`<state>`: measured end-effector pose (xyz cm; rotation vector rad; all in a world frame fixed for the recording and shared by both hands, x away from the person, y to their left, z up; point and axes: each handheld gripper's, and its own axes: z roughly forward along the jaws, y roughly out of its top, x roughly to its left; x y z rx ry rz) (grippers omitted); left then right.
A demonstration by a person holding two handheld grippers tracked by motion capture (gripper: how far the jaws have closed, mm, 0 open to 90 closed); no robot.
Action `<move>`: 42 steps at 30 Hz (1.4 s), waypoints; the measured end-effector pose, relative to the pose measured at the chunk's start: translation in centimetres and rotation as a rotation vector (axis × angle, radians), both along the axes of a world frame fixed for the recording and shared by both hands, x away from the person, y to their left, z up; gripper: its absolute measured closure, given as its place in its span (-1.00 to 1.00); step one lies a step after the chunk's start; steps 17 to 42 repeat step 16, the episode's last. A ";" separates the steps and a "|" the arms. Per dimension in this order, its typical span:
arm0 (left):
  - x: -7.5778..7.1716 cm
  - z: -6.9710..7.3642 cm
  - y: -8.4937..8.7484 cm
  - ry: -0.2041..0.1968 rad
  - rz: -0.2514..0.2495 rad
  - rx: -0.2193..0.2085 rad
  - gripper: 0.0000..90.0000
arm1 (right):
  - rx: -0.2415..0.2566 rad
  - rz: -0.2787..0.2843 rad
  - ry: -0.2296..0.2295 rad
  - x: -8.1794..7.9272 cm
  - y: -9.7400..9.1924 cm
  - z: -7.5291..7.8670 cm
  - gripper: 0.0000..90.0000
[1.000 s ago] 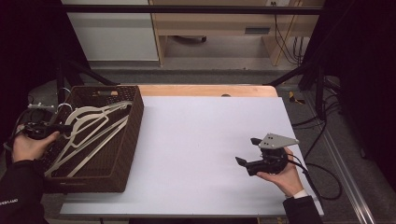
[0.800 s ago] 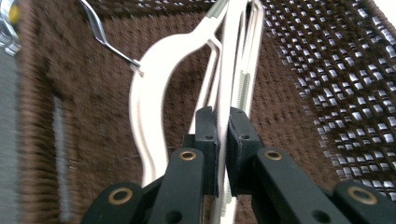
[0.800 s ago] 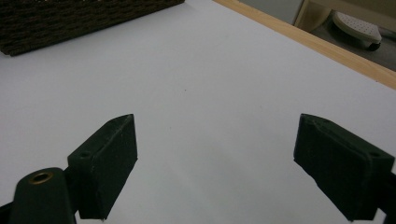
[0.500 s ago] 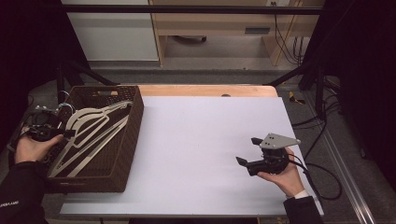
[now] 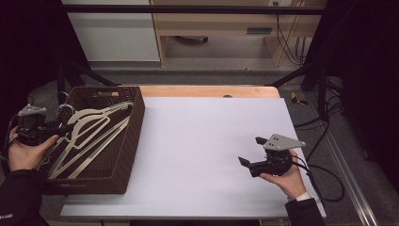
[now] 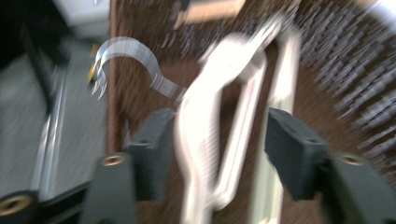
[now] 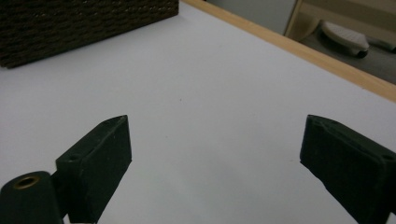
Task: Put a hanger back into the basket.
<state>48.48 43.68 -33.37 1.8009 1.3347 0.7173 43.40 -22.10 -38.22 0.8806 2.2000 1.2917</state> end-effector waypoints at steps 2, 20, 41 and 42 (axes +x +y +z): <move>-2.2 0.8 -1.7 -0.116 -0.084 -0.104 -0.38 | 0.061 -0.036 -0.020 0.0 -0.5 0.1 -0.84; -8.2 -2.2 -11.0 -0.215 -0.269 -0.197 -0.87 | 0.198 -0.165 -0.057 -0.7 -3.1 0.2 -0.90; -8.2 -2.2 -11.0 -0.215 -0.269 -0.197 -0.87 | 0.198 -0.165 -0.057 -0.7 -3.1 0.2 -0.90; -8.2 -2.2 -11.0 -0.215 -0.269 -0.197 -0.87 | 0.198 -0.165 -0.057 -0.7 -3.1 0.2 -0.90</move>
